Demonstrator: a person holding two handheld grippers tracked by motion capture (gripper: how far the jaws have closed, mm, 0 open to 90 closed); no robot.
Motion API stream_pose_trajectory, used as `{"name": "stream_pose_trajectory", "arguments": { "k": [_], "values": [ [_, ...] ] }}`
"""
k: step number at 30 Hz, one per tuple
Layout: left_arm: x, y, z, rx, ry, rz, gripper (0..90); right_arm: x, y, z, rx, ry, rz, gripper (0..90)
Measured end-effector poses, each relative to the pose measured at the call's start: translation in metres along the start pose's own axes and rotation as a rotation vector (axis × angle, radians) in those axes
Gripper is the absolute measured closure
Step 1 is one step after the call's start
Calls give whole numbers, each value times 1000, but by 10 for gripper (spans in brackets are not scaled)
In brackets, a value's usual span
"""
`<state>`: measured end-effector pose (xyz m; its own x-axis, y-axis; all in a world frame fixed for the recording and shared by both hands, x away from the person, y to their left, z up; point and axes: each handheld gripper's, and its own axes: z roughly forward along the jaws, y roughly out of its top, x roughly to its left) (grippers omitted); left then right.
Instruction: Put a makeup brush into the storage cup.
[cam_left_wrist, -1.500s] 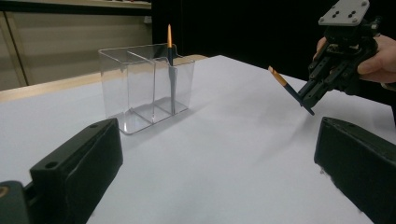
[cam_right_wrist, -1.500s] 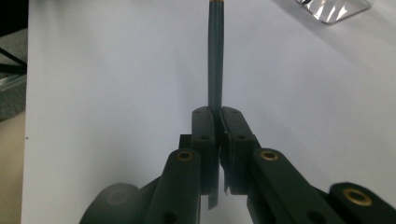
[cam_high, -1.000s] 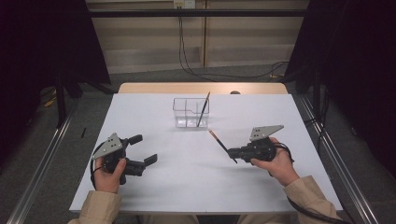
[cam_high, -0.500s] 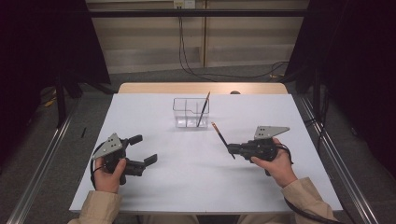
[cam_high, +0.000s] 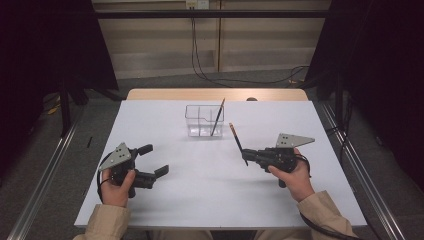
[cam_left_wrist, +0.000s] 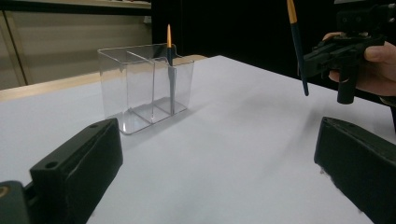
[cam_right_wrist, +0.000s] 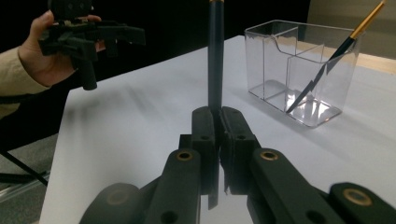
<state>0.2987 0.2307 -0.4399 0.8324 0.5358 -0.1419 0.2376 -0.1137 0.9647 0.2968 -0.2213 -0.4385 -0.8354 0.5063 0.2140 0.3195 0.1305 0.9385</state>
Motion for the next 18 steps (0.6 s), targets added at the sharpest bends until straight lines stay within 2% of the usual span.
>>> {"name": "stream_pose_trajectory", "arguments": {
  "k": [10, 18],
  "values": [
    [-2, 3, 6, -25, -11, -14, 9, 6, 2, 7, -72, 17, 7, 849],
    [-4, 7, 13, -27, -23, -13, 9, 9, 5, 8, -96, 16, -3, 850]
  ]
}}
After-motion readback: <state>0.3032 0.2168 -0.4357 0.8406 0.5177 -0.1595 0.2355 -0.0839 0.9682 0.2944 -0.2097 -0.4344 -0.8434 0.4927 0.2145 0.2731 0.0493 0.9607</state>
